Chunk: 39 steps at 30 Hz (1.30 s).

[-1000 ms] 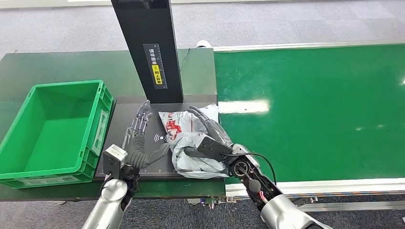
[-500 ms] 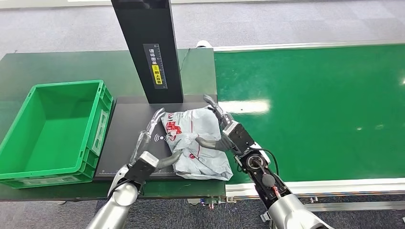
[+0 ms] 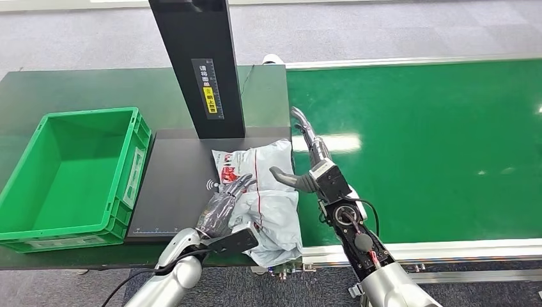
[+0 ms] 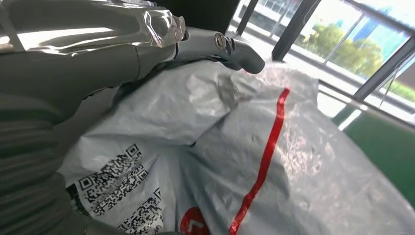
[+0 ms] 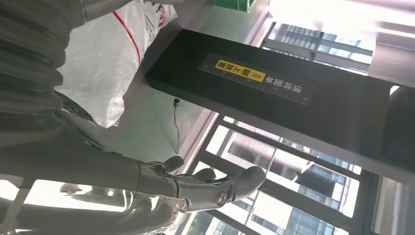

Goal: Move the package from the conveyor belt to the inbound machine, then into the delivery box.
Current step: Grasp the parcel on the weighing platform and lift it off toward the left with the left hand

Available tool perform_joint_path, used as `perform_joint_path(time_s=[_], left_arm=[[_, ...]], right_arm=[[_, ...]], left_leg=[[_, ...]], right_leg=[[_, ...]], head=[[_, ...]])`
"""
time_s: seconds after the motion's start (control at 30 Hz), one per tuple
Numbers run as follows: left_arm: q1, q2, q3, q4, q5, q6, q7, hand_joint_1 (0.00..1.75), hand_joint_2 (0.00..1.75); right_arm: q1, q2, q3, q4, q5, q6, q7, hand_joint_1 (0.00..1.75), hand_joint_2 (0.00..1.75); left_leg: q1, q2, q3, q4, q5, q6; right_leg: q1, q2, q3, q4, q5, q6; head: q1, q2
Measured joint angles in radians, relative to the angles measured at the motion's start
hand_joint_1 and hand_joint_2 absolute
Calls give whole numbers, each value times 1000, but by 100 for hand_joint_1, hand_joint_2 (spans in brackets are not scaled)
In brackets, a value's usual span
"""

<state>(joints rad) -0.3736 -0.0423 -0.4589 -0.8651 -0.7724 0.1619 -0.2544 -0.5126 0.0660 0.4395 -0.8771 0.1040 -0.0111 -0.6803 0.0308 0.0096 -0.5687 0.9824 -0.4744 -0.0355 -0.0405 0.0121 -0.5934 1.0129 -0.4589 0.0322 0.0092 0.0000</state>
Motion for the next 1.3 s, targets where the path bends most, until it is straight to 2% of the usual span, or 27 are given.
perform_joint_path(time_s=[0.07, 0.13, 0.23, 0.87, 1.07, 1.3], left_arm=[[-2, 0, 2, 9, -6, -18, 8, 125, 175], [-4, 0, 6, 18, -6, -26, 10, 170, 175], [-7, 0, 18, 25, -2, -32, 11, 175, 175], [-8, -8, 80, 21, 59, -32, -24, 175, 175], [7, -14, 107, -28, 126, 19, -101, 175, 175], [29, -14, 142, -153, 243, 130, -216, 175, 175]], right_arm=[[2, 0, 1, -3, -1, -3, 0, 0, 175], [5, 0, 2, -8, -1, -9, 0, 0, 175], [13, -1, 3, -20, 0, -18, 0, 0, 175], [46, -23, 4, -75, 46, -25, 24, 0, 175], [46, -31, 5, -106, 97, -90, 7, 0, 175], [53, -38, 8, -221, 127, -138, 20, 0, 175]], left_leg=[[0, 0, 0, 0, 0, 0], [0, 0, 0, 0, 0, 0], [0, 0, 0, 0, 0, 0], [0, 0, 0, 0, 0, 0], [0, 0, 0, 0, 0, 0], [0, 0, 0, 0, 0, 0]], right_leg=[[0, 0, 0, 0, 0, 0], [0, 0, 0, 0, 0, 0], [0, 0, 0, 0, 0, 0], [0, 0, 0, 0, 0, 0], [0, 0, 0, 0, 0, 0], [0, 0, 0, 0, 0, 0]], head=[[0, 0], [0, 0], [0, 0], [0, 0], [0, 0], [0, 0]])
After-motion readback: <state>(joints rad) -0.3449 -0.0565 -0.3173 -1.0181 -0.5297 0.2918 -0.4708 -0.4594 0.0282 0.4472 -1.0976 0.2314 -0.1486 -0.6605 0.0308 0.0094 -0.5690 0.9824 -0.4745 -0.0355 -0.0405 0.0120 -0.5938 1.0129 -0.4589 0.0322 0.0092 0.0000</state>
